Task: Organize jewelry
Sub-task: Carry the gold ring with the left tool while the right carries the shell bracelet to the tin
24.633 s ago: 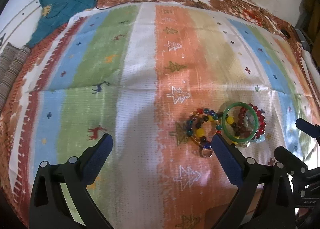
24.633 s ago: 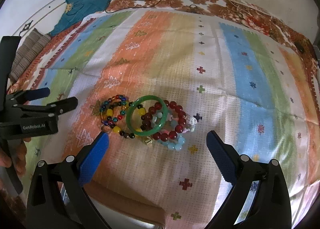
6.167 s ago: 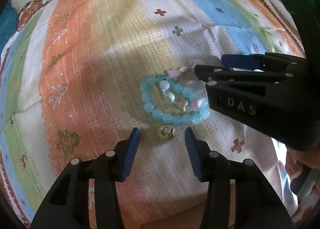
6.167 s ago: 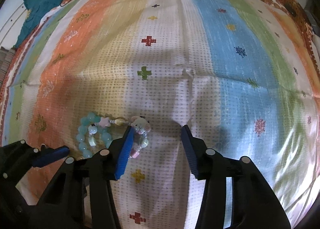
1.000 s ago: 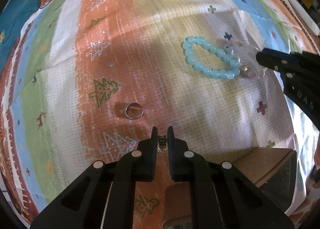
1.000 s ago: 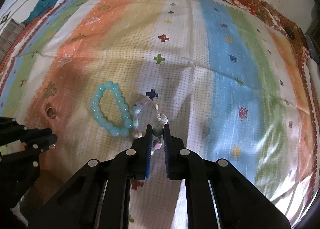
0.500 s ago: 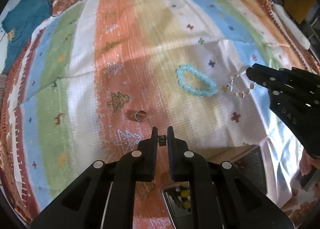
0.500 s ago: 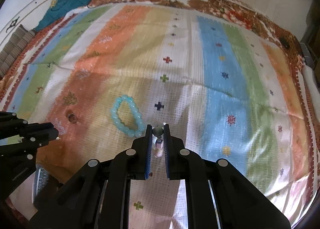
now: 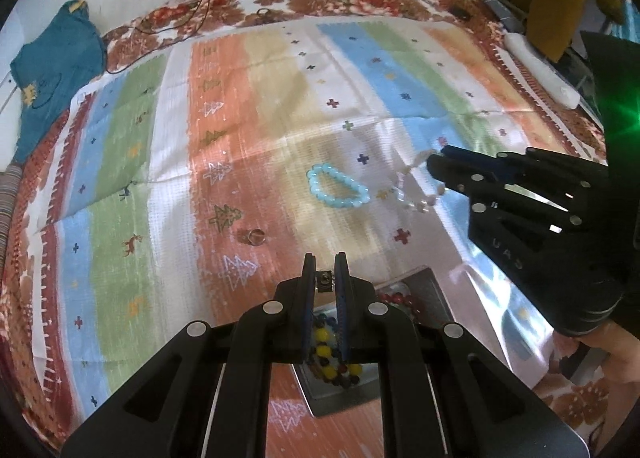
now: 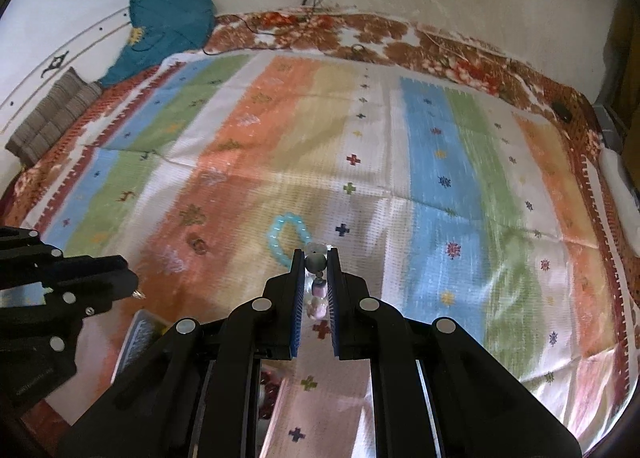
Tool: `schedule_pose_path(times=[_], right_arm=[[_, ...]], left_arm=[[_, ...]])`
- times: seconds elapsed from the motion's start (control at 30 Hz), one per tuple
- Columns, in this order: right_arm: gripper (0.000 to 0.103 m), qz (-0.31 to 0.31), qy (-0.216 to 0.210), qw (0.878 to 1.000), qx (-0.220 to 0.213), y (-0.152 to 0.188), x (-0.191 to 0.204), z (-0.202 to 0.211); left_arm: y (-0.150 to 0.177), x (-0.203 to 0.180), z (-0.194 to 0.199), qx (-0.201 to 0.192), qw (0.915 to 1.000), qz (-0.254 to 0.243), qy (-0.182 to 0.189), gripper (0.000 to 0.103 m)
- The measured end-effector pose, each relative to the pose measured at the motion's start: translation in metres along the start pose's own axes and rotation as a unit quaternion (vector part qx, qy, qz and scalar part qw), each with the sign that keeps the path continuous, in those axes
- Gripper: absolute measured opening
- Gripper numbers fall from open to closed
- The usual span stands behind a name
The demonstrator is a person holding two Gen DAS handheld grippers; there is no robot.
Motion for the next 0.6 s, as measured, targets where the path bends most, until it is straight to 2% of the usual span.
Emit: schedule_pose_path(times=[0.2,0.6], right_arm=[[0.012,-0.001,-0.011,1.0,-0.015,0.004,0.004,0.021],[0.012,0.016,-0.033,0.998,-0.044,0.021,0.022,0.063]], left_arm=[[0.01,-0.01,0.014,-0.012,0.9999,0.0,0.011,0.009],[0.029,-0.012,0.036,-0.035,0.9993,0.009,0.009,0.009]])
Point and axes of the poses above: each gripper's, at about its wrist camera, not at the fingertips, and z roughly against the way its jaws point, x to its left, y to its underside, the point moved 9 cm from there along -z, roughly the way its jaws point, and after that the axes turned 9 degrees about y, right-handed, at the moved point
